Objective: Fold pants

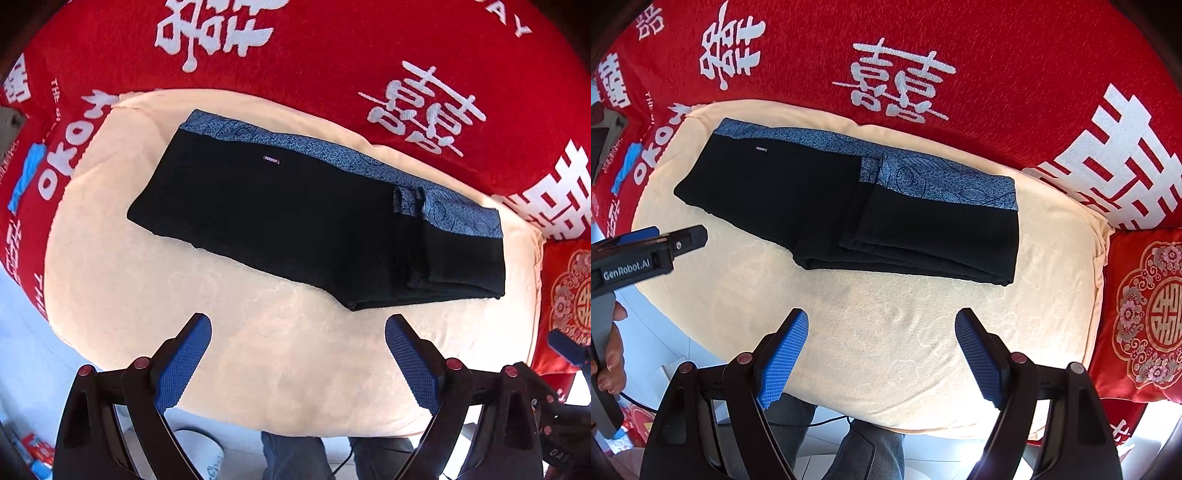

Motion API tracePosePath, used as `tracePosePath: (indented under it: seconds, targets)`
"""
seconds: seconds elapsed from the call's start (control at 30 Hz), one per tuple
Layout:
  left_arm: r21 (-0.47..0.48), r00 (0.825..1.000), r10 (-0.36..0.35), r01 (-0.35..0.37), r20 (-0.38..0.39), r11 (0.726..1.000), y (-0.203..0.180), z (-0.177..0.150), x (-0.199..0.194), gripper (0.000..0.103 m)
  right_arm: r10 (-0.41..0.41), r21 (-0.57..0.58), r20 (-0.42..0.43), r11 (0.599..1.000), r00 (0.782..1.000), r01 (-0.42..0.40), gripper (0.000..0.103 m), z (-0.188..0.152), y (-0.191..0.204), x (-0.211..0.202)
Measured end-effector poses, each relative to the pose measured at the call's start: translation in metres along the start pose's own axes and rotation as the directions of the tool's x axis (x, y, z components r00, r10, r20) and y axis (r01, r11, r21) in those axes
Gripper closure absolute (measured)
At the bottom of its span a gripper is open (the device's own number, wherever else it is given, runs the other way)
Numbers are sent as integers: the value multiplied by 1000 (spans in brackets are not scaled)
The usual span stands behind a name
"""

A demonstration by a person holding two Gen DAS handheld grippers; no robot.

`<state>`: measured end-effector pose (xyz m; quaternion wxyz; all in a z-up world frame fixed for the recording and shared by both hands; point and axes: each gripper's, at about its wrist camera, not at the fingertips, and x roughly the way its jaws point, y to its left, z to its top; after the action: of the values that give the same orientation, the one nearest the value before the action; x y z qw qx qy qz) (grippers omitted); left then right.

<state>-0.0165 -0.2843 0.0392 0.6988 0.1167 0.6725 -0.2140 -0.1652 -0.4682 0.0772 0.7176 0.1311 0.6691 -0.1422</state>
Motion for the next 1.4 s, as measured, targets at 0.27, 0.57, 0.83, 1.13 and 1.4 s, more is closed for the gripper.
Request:
tracePosePath:
  seconds: [0.27, 0.57, 0.83, 1.13, 1.4]
  targets:
    - [-144, 996, -90, 88, -8, 986, 42, 14, 38, 7, 89, 36, 6, 995, 996, -89, 18, 7, -3, 40]
    - [-235, 996, -83, 88, 30, 968, 89, 33, 82, 7, 102, 6, 28, 995, 994, -103, 18, 42, 1, 118]
    - [-236, 998, -38, 48, 45, 971, 102, 47, 115, 7, 45, -22, 23, 999, 999, -44, 65, 65, 3, 171]
    - [-231, 999, -41, 42, 8, 972, 102, 44, 132, 7, 57, -71, 26, 996, 998, -55, 71, 46, 9, 161]
    - [-315, 990, -103, 128, 96, 940, 135, 41, 109, 7, 302, -80, 66, 952, 951, -296, 50, 60, 52, 125]
